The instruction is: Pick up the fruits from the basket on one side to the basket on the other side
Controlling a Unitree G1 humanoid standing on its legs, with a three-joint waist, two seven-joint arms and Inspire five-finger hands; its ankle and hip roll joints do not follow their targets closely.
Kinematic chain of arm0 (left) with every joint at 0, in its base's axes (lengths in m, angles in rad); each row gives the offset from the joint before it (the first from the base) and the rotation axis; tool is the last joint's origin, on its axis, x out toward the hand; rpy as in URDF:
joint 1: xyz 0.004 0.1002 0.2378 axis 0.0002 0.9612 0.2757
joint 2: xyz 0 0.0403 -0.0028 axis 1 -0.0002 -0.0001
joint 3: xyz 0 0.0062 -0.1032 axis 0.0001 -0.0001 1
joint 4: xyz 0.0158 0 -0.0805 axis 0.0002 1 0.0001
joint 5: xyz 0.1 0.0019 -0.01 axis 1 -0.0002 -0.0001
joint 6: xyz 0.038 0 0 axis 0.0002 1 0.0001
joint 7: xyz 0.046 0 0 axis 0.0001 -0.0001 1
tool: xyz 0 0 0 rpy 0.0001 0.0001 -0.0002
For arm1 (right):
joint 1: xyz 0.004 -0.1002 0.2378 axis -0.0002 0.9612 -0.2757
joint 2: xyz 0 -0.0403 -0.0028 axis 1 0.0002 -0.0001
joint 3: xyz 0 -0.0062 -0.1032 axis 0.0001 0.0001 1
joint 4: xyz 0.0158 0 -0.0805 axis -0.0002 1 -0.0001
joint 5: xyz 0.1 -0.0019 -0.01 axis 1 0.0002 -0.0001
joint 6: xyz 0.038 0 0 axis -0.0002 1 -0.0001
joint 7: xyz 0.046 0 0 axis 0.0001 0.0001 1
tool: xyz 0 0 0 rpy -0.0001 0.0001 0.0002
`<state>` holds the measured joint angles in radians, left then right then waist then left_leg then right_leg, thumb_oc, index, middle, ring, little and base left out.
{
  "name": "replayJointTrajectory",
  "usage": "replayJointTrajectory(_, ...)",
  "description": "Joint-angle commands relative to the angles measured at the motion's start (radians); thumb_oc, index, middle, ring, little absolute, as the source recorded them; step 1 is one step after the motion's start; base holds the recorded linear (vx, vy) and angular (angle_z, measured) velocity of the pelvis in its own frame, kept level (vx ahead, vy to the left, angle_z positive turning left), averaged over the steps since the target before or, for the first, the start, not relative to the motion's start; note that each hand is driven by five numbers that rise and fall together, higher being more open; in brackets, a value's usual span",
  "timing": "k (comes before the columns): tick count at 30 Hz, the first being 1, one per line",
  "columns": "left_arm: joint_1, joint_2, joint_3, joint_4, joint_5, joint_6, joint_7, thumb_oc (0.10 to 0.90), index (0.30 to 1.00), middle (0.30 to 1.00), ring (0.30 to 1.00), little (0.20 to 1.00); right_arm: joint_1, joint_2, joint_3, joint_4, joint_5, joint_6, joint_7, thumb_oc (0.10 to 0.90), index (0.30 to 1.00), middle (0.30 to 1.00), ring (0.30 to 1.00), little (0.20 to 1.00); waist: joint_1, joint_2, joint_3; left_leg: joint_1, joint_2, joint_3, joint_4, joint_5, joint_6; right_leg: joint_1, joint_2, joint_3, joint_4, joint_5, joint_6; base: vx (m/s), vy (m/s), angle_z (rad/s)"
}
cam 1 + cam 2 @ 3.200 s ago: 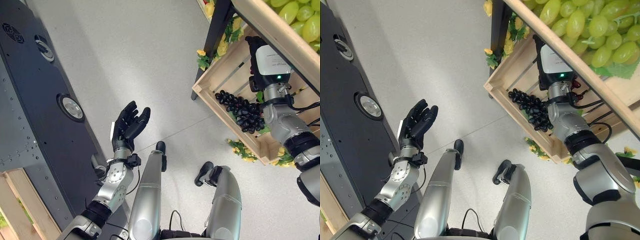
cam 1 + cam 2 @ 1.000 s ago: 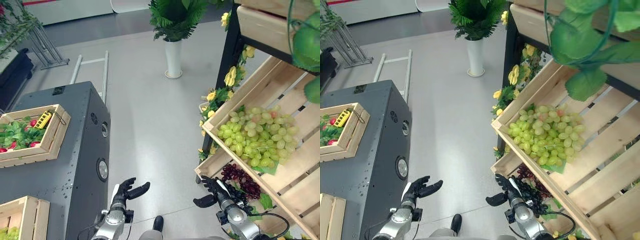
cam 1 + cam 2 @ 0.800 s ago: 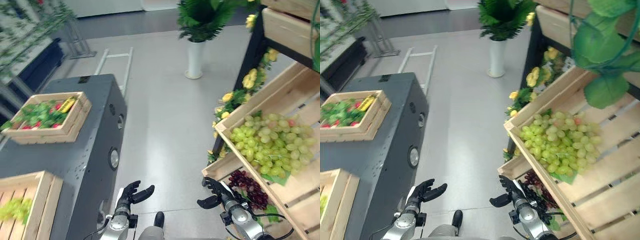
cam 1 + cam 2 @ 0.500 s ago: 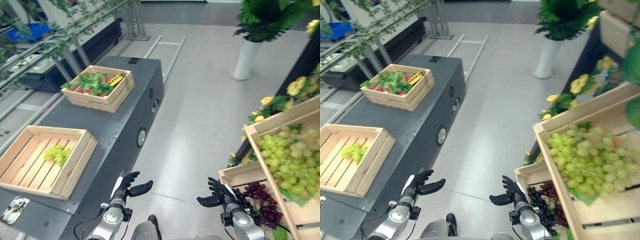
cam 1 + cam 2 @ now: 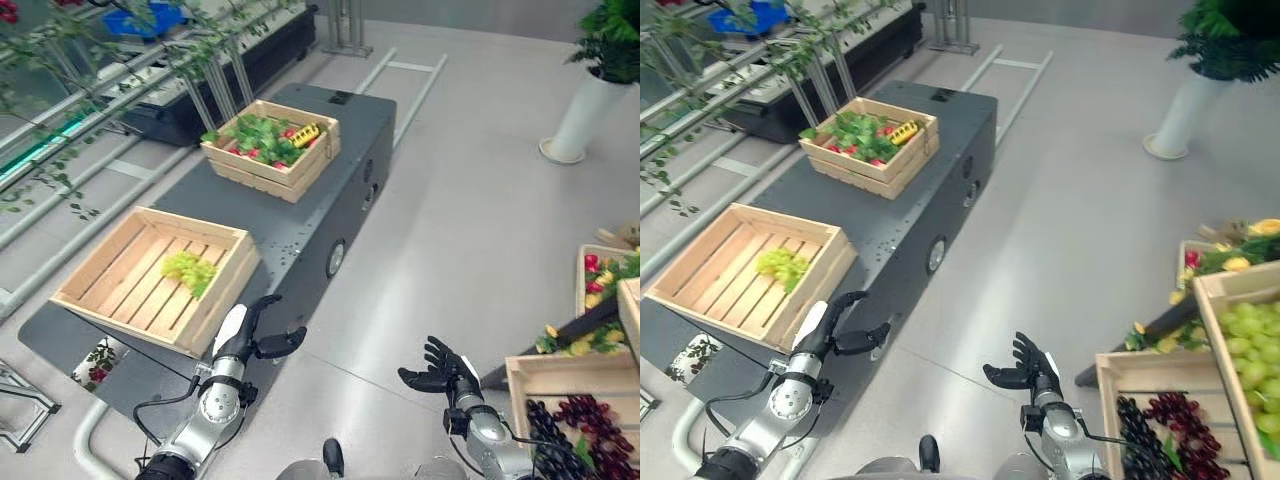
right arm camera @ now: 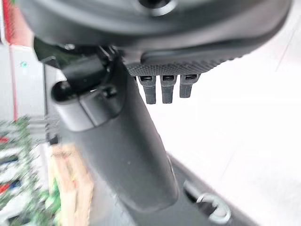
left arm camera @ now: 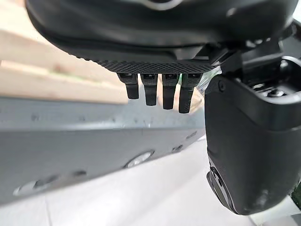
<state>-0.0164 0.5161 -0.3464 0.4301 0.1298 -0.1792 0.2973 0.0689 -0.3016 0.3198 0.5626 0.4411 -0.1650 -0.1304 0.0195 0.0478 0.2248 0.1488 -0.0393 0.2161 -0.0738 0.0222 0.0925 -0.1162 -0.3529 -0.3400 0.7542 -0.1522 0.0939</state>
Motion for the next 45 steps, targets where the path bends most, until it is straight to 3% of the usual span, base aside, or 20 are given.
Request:
replayJointTrajectory(1,-0.055,0.06,0.011,-0.101,0.034,-0.092,0.01,0.8,0.9,0.9,0.9,0.9,-0.034,0.021,-0.05,-0.116,0.042,-0.162,-0.027,0.8,0.9,0.9,0.9,0.9,-0.009,0.005,-0.024,-0.02,0.015,-0.101,-0.01,-0.059,-0.047,-0.014,0.131,0.104,-0.159,0.15,0.01,0.06,-0.23,0.74)
replayJointTrajectory(2,-0.065,0.061,0.013,-0.111,0.029,-0.097,0.007,0.8,0.9,0.9,0.9,0.9,-0.03,0.027,-0.052,-0.131,0.035,-0.168,-0.041,0.8,0.9,0.9,0.9,0.9,-0.016,0.012,-0.025,-0.029,0.029,-0.115,-0.008,-0.044,-0.05,-0.005,0.148,0.119,-0.265,0.168,-0.008,0.05,-0.253,0.95)
replayJointTrajectory(4,-0.113,0.057,-0.001,-0.108,0.014,-0.118,0.029,0.8,0.9,0.9,0.9,0.9,-0.042,0.023,-0.049,-0.118,0.03,-0.199,-0.036,0.8,0.9,0.9,0.9,0.9,-0.028,0.014,-0.031,-0.038,0.052,-0.145,0.007,-0.056,-0.069,0.044,0.183,0.183,-0.614,0.189,-0.006,0.06,-0.293,1.0)
replayJointTrajectory(5,-0.125,0.05,-0.005,-0.1,0.001,-0.139,0.037,0.8,0.9,0.9,0.9,0.9,-0.051,0.017,-0.051,-0.099,0.034,-0.212,-0.032,0.8,0.9,0.9,0.9,0.9,-0.034,0.014,-0.036,-0.039,0.053,-0.162,-0.002,-0.063,-0.074,0.061,0.202,0.2,-0.675,0.188,0.003,0.08,-0.312,0.78)
replayJointTrajectory(6,-0.13,0.035,-0.015,-0.081,-0.022,-0.135,0.047,0.8,0.9,0.9,0.9,0.9,-0.063,0.022,-0.056,-0.07,0.018,-0.191,-0.033,0.8,0.9,0.9,0.9,0.9,-0.027,0.009,-0.051,-0.049,0.057,-0.191,-0.003,-0.062,-0.07,0.085,0.216,0.217,-0.645,0.142,0.003,0.08,-0.294,0.9)
replayJointTrajectory(9,-0.102,-0.013,-0.022,-0.048,-0.131,-0.144,0.027,0.8,0.9,0.9,0.9,0.9,-0.086,0.022,-0.038,-0.045,0.055,-0.16,-0.019,0.8,0.9,0.9,0.9,0.9,-0.005,-0.02,-0.069,-0.059,0.085,-0.178,0.008,-0.044,-0.095,0.152,0.226,0.158,-0.704,0.125,-0.005,0.11,-0.321,0.8)
replayJointTrajectory(13,-0.021,-0.054,-0.024,-0.055,-0.065,-0.163,0.012,0.8,0.9,0.9,0.9,0.9,-0.071,0.001,-0.037,-0.054,0.053,-0.141,-0.006,0.8,0.9,0.9,0.9,0.9,0.026,-0.047,-0.085,-0.078,0.112,-0.172,0.031,-0.032,-0.128,0.235,0.239,0.105,-0.821,0.139,-0.027,0.11,-0.226,0.39)
replayJointTrajectory(19,-0.011,-0.045,-0.03,-0.059,-0.056,-0.137,0.022,0.8,0.9,0.9,0.9,0.9,-0.076,-0.01,-0.016,-0.048,0.045,-0.132,0.042,0.8,0.9,0.9,0.9,0.9,0.031,-0.049,-0.08,-0.091,0.126,-0.143,0.062,-0.033,-0.143,0.246,0.232,0.064,-0.809,0.117,-0.046,0.06,-0.049,0.01)
replayJointTrajectory(23,-0.014,-0.027,-0.021,-0.062,-0.091,-0.152,0.017,0.8,0.9,0.9,0.9,0.9,-0.056,-0.041,0.013,-0.089,-0.004,-0.125,0.065,0.8,0.9,0.9,0.9,0.9,0.035,-0.061,-0.039,-0.23,0.116,-0.161,0.295,0.02,-0.171,0.26,0.225,0.048,-0.795,0.11,-0.068,0.03,0.011,0.36)
replayJointTrajectory(25,-0.018,-0.032,-0.016,-0.058,-0.1,-0.161,0.012,0.8,0.9,0.9,0.9,0.9,-0.06,-0.06,0.033,-0.098,-0.027,-0.132,0.06,0.8,0.9,0.9,0.9,0.9,0.034,-0.059,-0.025,-0.227,0.137,-0.129,0.27,0.017,-0.176,0.264,0.215,0.032,-0.791,0.11,-0.061,0.1,0.164,0.33)
replayJointTrajectory(26,-0.028,-0.038,-0.022,-0.049,-0.105,-0.17,-0.003,0.8,0.9,0.9,0.9,0.9,-0.064,-0.063,0.041,-0.097,-0.027,-0.133,0.053,0.8,0.9,0.9,0.9,0.9,0.021,-0.052,-0.02,-0.19,0.177,-0.064,0.181,0.013,-0.19,0.275,0.207,0.012,-0.782,0.096,-0.048,0.13,0.196,0.26)
replayJointTrajectory(28,-0.055,-0.046,-0.044,-0.042,-0.101,-0.17,-0.025,0.8,0.9,0.9,0.9,0.9,-0.068,-0.057,0.044,-0.09,-0.021,-0.139,0.033,0.8,0.9,0.9,0.9,0.9,0.01,-0.044,-0.016,-0.149,0.197,-0.009,0.066,0.032,-0.196,0.288,0.192,-0.016,-0.775,0.089,-0.032,0.12,0.315,0.51)
replayJointTrajectory(30,-0.075,-0.055,-0.063,-0.032,-0.091,-0.17,-0.032,0.8,0.9,0.9,0.9,0.9,-0.07,-0.052,0.045,-0.074,-0.026,-0.152,0.03,0.8,0.9,0.9,0.9,0.9,0.005,-0.041,-0.016,-0.133,0.199,-0.004,0.024,0.04,-0.2,0.298,0.186,-0.022,-0.776,0.084,-0.022,0.13,0.345,0.54)
replayJointTrajectory(31,-0.096,-0.061,-0.081,-0.022,-0.057,-0.163,-0.042,0.8,0.9,0.9,0.9,0.9,-0.068,-0.044,0.044,-0.062,-0.026,-0.148,0.016,0.8,0.9,0.9,0.9,0.9,-0.008,-0.039,-0.022,-0.114,0.186,0.018,0.018,0.026,-0.193,0.304,0.163,-0.03,-0.764,0.084,0.0,0.19,0.43,0.28)
replayJointTrajectory(32,-0.11,-0.055,-0.092,-0.029,-0.054,-0.163,-0.042,0.8,0.9,0.9,0.9,0.9,-0.069,-0.034,0.045,-0.057,0.009,-0.161,0.018,0.8,0.9,0.9,0.9,0.9,-0.002,-0.042,-0.029,-0.106,0.168,-0.006,0.003,0.021,-0.179,0.306,0.141,-0.032,-0.762,0.095,0.023,0.21,0.492,0.2)
replayJointTrajectory(34,-0.126,-0.042,-0.11,-0.048,-0.078,-0.157,-0.032,0.8,0.9,0.9,0.9,0.9,-0.06,-0.024,0.045,-0.059,0.016,-0.183,0.026,0.8,0.9,0.9,0.9,0.9,0.001,-0.041,-0.031,-0.089,0.135,-0.011,0.006,-0.007,-0.153,0.293,0.1,-0.039,-0.736,0.11,0.038,0.18,0.437,-0.07)
replayJointTrajectory(40,-0.139,-0.017,-0.107,-0.034,-0.002,-0.174,-0.005,0.8,0.9,0.9,0.9,0.9,-0.029,-0.012,0.057,-0.08,-0.022,-0.258,0.146,0.8,0.9,0.9,0.9,0.9,-0.005,-0.024,-0.028,-0.073,0.056,-0.029,0.009,-0.047,-0.077,0.223,0.017,0.001,-0.523,0.178,0.042,0.18,0.398,0.11)
replayJointTrajectory(42,-0.131,0.006,-0.093,-0.065,0.001,-0.197,-0.002,0.8,0.9,0.9,0.9,0.9,-0.007,-0.021,0.065,-0.114,-0.045,-0.274,0.164,0.8,0.9,0.9,0.9,0.9,-0.019,-0.019,-0.019,-0.056,0.046,-0.042,-0.006,-0.051,-0.063,0.154,0.041,0.047,-0.391,0.168,0.037,0.17,0.198,0.35)
replayJointTrajectory(44,-0.131,0.029,-0.073,-0.099,0.006,-0.218,0.016,0.8,0.9,0.9,0.9,0.9,0.005,-0.028,0.066,-0.135,-0.023,-0.262,0.161,0.8,0.9,0.9,0.9,0.9,-0.037,-0.02,-0.016,-0.054,0.061,-0.056,-0.013,-0.041,-0.065,0.113,0.144,0.071,-0.457,0.124,0.006,0.12,-0.036,0.43)
replayJointTrajectory(45,-0.129,0.031,-0.069,-0.104,0.006,-0.218,0.018,0.8,0.9,0.9,0.9,0.9,0.007,-0.027,0.066,-0.137,-0.019,-0.26,0.163,0.8,0.9,0.9,0.9,0.9,-0.037,-0.023,-0.017,-0.048,0.061,-0.06,-0.013,-0.049,-0.071,0.117,0.151,0.074,-0.474,0.111,0.012,0.12,-0.107,0.55)
